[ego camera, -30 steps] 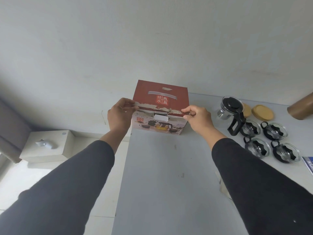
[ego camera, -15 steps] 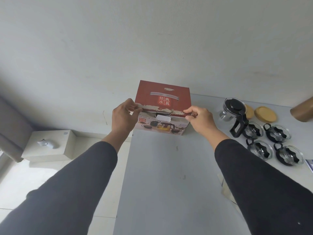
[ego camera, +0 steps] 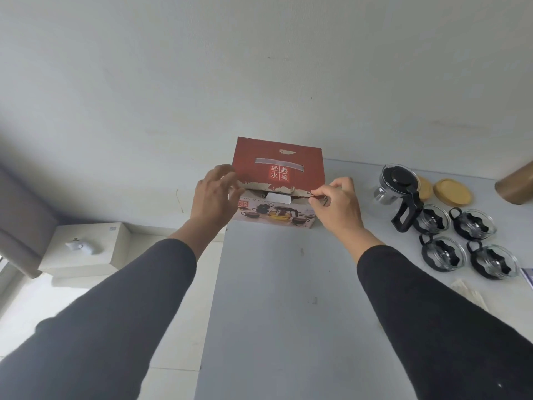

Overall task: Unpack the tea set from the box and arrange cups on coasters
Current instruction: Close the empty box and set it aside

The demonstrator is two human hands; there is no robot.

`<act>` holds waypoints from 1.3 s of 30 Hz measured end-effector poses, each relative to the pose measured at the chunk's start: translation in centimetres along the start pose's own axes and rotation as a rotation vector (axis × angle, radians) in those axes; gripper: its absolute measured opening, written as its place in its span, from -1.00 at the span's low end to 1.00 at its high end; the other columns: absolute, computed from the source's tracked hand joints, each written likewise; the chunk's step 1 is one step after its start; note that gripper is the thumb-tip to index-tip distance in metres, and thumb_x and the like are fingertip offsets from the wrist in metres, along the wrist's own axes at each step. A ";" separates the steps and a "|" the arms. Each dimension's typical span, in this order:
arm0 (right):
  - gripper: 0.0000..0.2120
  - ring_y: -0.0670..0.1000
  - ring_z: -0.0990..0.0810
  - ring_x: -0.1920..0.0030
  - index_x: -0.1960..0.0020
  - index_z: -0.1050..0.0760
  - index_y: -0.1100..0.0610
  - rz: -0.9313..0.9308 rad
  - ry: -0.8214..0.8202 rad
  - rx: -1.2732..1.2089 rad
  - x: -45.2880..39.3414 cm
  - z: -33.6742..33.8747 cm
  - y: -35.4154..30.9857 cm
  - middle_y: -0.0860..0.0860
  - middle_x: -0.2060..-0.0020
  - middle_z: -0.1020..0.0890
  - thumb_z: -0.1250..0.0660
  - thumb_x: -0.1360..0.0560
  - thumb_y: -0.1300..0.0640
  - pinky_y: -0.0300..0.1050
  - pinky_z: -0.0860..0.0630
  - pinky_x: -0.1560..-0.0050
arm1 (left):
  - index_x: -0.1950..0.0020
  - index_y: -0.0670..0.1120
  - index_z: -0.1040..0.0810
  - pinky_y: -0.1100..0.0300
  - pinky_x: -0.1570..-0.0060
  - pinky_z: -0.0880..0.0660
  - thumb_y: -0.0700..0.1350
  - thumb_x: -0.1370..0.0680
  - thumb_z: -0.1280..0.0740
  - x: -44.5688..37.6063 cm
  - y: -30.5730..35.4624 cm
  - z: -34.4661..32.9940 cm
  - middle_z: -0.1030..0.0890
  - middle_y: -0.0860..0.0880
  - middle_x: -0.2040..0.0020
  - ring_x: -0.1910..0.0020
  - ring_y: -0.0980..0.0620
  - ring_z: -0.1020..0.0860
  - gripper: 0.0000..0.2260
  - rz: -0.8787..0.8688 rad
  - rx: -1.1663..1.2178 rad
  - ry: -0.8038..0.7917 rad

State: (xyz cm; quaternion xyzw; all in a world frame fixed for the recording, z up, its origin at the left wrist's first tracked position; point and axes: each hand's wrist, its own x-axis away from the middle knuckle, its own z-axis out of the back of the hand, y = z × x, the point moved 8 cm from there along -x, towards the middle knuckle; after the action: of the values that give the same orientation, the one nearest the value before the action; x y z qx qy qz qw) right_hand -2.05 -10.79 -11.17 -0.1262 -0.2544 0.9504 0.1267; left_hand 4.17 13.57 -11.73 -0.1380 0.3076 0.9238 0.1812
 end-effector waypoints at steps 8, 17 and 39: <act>-0.68 0.12 -0.57 0.06 0.06 -0.62 0.07 0.308 0.095 0.137 1.2 -1.7 -4.6 0.02 0.10 -0.58 -0.57 -0.21 0.11 -0.10 -0.36 0.16 | 0.08 -0.18 -0.57 0.16 0.07 -0.42 -0.22 -0.49 -0.39 0.1 1.3 -0.4 -0.66 -0.02 -0.01 -0.01 -0.10 -0.59 -0.95 -0.050 0.028 0.020; -0.78 0.14 -0.54 0.12 0.14 -0.58 0.05 0.284 0.147 0.166 1.0 -2.2 -4.5 -0.01 0.19 -0.59 -0.54 -0.26 0.12 -0.12 -0.28 0.23 | 0.06 -0.21 -0.61 -0.01 0.06 -0.56 -0.24 -0.45 -0.45 1.3 1.4 -1.6 -0.63 -0.12 -0.17 -0.28 -0.15 -0.52 -0.90 -0.128 -0.030 -0.010; -0.75 0.11 -0.49 0.02 0.18 -0.51 0.12 0.251 0.110 -0.005 0.2 -2.2 -4.1 0.03 0.12 -0.51 -0.52 -0.25 0.09 0.05 -0.50 0.13 | 0.08 -0.32 -0.56 0.01 0.12 -0.61 -0.37 -0.33 -0.50 1.0 2.8 -2.0 -0.57 -0.25 0.00 0.01 -0.24 -0.59 -0.78 -0.137 -0.099 -0.008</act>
State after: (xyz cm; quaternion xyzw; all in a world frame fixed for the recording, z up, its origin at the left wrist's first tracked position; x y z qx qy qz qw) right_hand -0.86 -6.34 -10.95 -0.2091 -0.2317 0.9498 0.0204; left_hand 2.39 10.45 -12.20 -0.1639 0.2507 0.9238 0.2384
